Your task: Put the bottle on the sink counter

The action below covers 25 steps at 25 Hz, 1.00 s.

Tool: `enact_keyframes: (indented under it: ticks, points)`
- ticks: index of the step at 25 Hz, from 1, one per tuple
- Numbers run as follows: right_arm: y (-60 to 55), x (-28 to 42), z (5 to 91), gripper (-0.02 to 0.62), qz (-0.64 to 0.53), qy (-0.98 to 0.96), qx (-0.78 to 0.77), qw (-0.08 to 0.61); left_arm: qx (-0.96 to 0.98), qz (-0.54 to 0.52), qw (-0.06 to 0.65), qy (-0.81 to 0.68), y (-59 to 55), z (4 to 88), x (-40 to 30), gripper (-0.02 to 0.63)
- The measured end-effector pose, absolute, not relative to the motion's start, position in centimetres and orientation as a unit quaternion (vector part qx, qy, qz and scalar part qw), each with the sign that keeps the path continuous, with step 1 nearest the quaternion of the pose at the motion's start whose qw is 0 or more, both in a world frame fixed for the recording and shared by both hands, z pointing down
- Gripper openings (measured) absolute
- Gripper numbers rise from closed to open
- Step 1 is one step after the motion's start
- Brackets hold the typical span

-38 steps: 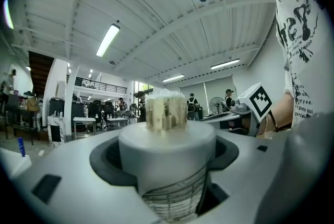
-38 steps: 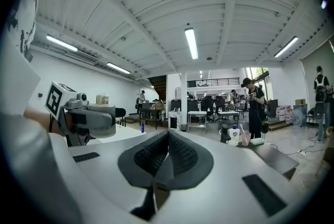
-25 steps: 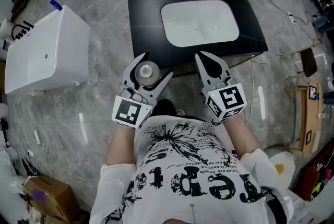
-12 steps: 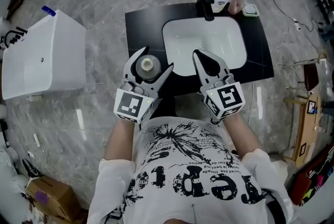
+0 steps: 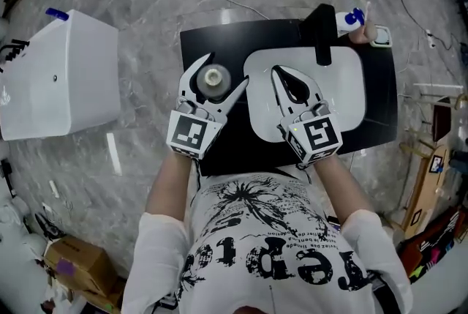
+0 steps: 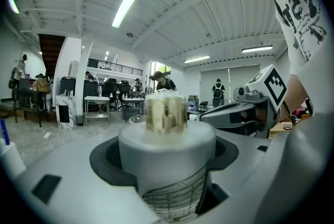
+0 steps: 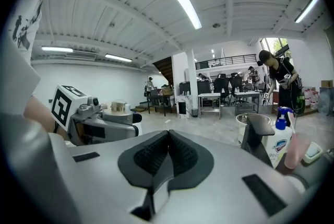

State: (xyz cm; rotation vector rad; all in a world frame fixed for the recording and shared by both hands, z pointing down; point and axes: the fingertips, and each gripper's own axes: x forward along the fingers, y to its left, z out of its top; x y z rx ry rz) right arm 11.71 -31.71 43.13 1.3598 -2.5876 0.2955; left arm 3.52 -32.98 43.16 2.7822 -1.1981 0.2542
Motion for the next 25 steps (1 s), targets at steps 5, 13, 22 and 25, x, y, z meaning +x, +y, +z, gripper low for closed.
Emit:
enact_keyframes:
  ticks: [5, 13, 22, 25]
  points:
    - [-37.1, 10.3, 47.6, 0.014, 0.114, -0.873, 0.458, 0.12, 0.91, 0.114, 0.074, -0.392, -38.5, 48.6, 2.0, 0.35]
    - [-42.1, 9.4, 52.9, 0.014, 0.142, -0.865, 0.46, 0.139, 0.9, 0.136, 0.114, -0.399, -44.1, 55.5, 0.9, 0.35]
    - [-45.2, 8.5, 56.0, 0.014, 0.158, -0.858, 0.464, 0.151, 0.892, 0.164, 0.126, -0.401, -47.7, 59.6, 0.2, 0.35]
    - [-45.6, 8.4, 56.5, 0.014, 0.163, -0.856, 0.466, 0.151, 0.894, 0.177, 0.125, -0.392, -48.0, 60.1, 0.4, 0.35]
